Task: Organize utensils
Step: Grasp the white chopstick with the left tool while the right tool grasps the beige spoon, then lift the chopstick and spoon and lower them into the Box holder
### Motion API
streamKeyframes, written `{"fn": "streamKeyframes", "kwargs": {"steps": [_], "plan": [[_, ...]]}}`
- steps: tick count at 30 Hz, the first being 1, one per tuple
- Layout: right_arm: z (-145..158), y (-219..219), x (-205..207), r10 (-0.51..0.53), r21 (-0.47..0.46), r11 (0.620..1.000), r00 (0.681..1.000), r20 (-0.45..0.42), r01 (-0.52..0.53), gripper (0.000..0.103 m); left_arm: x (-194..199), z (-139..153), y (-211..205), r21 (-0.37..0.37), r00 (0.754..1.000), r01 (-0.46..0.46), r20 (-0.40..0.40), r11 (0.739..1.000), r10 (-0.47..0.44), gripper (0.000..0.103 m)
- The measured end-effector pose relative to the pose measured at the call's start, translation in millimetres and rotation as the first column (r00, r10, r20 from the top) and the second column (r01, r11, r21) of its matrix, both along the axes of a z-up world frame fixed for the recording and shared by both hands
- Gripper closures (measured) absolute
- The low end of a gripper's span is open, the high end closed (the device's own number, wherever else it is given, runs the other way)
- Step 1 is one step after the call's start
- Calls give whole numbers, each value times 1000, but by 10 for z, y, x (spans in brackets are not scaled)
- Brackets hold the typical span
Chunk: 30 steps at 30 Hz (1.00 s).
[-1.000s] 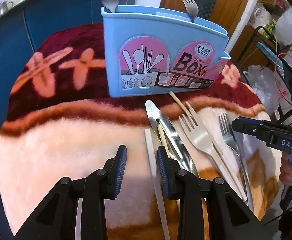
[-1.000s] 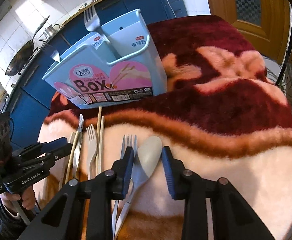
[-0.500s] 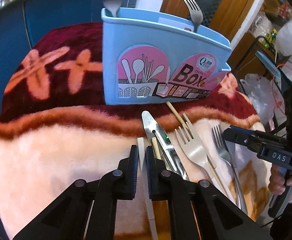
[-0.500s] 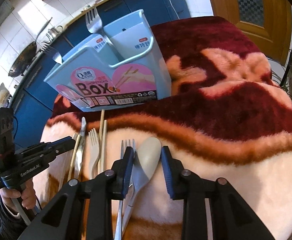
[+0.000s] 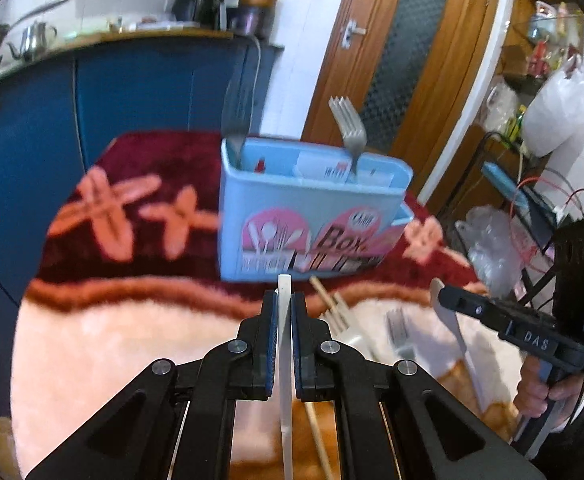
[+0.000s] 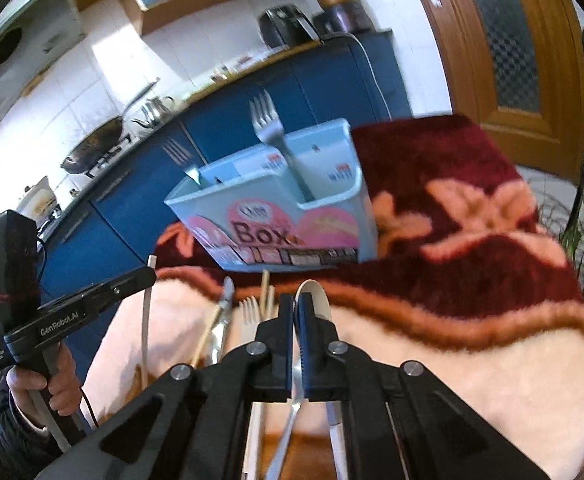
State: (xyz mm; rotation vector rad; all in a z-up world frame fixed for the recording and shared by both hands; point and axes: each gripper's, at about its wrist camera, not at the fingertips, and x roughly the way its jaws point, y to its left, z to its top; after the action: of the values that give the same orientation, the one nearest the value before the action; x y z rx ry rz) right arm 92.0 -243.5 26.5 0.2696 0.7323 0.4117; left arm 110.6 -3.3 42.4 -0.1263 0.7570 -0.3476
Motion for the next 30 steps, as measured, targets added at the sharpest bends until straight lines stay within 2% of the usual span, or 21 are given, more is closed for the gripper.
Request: {"fn": "streamKeyframes", "kwargs": {"steps": [5,10,15,20,25,30], "plan": [[174,8,-95,-13,17,1000,995,100,12,99,-94,258,21,-7,992,-31,121,999,32,97],[303,4,-114,-32,52,998,980,197,22,99,-84,590,67,-30,964,-79,254,996,84,97],[383,-28,-76,-40,113,994,968,247,12,98,48,876,109,-67,933,-110,338,992,126,97],[390,-57,19,-46,158,987,964,263,4,98,177,1090,103,-96,881,-149,440,984,176,97],[417,-66,111,-42,170,985,960,277,-6,98,289,1197,116,-117,803,-212,545,970,241,97],[509,-61,241,-46,179,984,954,296,-8,98,462,1234,165,-180,774,-234,560,955,295,97]]}}
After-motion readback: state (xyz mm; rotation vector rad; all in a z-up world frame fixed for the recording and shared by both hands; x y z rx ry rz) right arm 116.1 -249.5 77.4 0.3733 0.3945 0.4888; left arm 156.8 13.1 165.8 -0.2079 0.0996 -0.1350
